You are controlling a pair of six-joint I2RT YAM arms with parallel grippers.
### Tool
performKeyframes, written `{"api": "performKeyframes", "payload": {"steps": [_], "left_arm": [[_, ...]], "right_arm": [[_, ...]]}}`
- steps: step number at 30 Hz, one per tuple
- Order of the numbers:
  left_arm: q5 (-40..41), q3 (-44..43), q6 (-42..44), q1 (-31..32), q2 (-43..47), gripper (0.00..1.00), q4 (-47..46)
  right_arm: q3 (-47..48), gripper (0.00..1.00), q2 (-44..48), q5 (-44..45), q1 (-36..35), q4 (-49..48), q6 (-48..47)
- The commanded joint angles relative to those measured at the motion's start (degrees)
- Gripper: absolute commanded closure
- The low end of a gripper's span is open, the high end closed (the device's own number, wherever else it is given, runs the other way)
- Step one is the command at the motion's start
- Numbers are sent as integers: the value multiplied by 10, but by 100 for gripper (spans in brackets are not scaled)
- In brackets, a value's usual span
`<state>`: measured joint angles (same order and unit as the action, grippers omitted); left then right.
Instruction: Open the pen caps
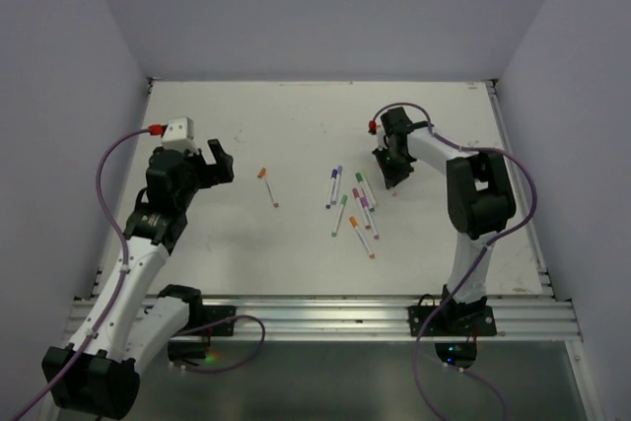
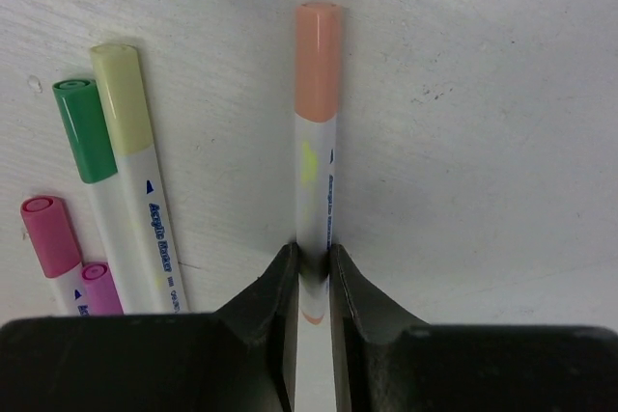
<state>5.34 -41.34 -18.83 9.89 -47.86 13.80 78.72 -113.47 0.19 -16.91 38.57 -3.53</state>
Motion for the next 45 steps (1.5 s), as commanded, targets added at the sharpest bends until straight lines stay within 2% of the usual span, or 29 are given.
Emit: {"api": "performKeyframes", "payload": {"steps": [1, 4, 11, 17, 20, 25, 30, 39, 45], "left_arm": [[-51, 8, 4, 4, -4, 0, -40], [-85, -1, -14, 4, -13, 0, -44], [-113, -33, -74, 4, -25, 0, -49], [-181, -55, -135, 5, -67, 0, -73], [-194, -66, -166, 12, -84, 0, -97], [-167, -100, -189, 68, -116, 0, -115], [-117, -125, -218, 129, -158, 2, -127], [-58, -160, -246, 200, -226, 13, -122], [-18, -162, -255, 224, -252, 25, -112]], "right_arm": [[-15, 96, -9, -25, 2, -7, 3], [-16, 100, 25, -25, 2, -14, 11], [-56, 100, 120, -27, -8, -83, 74], [-85, 100, 198, -8, -55, -146, 122], [-91, 100, 232, 10, -106, -165, 140], [-115, 100, 272, 9, -180, -241, 192], [-124, 100, 293, 30, -246, -294, 206], [-111, 100, 271, 65, -316, -309, 201], [-99, 100, 258, 79, -337, -309, 196]]}}
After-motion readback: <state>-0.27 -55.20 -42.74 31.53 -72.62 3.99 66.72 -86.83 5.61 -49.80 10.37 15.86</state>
